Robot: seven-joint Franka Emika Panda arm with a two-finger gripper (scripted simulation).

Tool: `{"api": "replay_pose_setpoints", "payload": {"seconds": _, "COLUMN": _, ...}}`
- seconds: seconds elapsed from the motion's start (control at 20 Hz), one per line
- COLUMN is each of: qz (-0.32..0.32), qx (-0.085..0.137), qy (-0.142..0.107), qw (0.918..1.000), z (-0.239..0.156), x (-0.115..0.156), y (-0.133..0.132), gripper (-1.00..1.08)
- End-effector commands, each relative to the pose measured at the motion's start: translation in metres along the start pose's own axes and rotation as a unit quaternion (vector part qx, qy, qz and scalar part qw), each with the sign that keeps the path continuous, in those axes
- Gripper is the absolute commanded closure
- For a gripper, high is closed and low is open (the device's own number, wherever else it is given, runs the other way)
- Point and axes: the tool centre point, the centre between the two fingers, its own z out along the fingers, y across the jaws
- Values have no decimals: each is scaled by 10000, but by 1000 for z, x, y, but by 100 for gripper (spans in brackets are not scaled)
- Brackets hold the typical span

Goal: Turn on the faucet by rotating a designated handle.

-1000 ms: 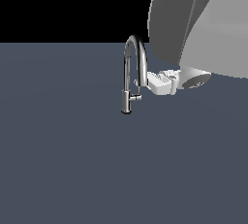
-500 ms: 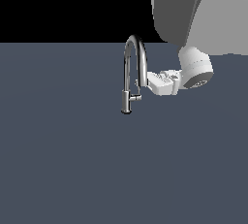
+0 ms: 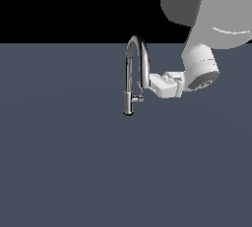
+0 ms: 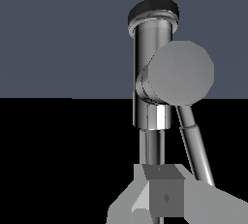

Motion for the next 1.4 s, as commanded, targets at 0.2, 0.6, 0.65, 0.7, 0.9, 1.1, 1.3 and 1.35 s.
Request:
{"api": "replay_pose_setpoints", "payload": {"seconds": 0.2, "qz": -5, "qx": -2, "qy": 3, "qw": 10000, "z": -4, "x": -5, "y": 11, "gripper": 108}}
{"api": "replay_pose_setpoints", "payload": {"seconds": 0.6, "qz": -9, "qx": -29, "qy": -13, "qw": 10000, "z": 2, "x": 4, "y": 23, "gripper": 108}}
{"api": "replay_pose_setpoints", "payload": {"seconds": 0.65, "qz": -9, "qx": -26, "qy": -11, "qw": 10000, "z": 1, "x": 5, "y": 25, "gripper": 108}}
{"api": "replay_pose_setpoints", "payload": {"seconds": 0.7, "qz": -9, "qx": -26, "qy": -11, "qw": 10000, "z": 1, "x": 6, "y": 28, "gripper": 108}}
{"api": "replay_pose_setpoints", "payload": {"seconds": 0.9, "qz": -8, "qx": -19, "qy": -6, "qw": 10000, "z": 0, "x": 11, "y": 38, "gripper": 108}}
{"api": "replay_pose_setpoints", "payload": {"seconds": 1.1, "qz": -7, "qx": -9, "qy": 1, "qw": 10000, "z": -2, "x": 16, "y": 50, "gripper": 108}}
{"api": "replay_pose_setpoints", "payload": {"seconds": 1.3, "qz": -109, "qx": -66, "qy": -7, "qw": 9999, "z": 5, "x": 7, "y": 45, "gripper": 108}}
{"api": "replay_pose_setpoints", "payload": {"seconds": 1.35, "qz": -96, "qx": -59, "qy": -6, "qw": 9999, "z": 4, "x": 15, "y": 48, "gripper": 108}}
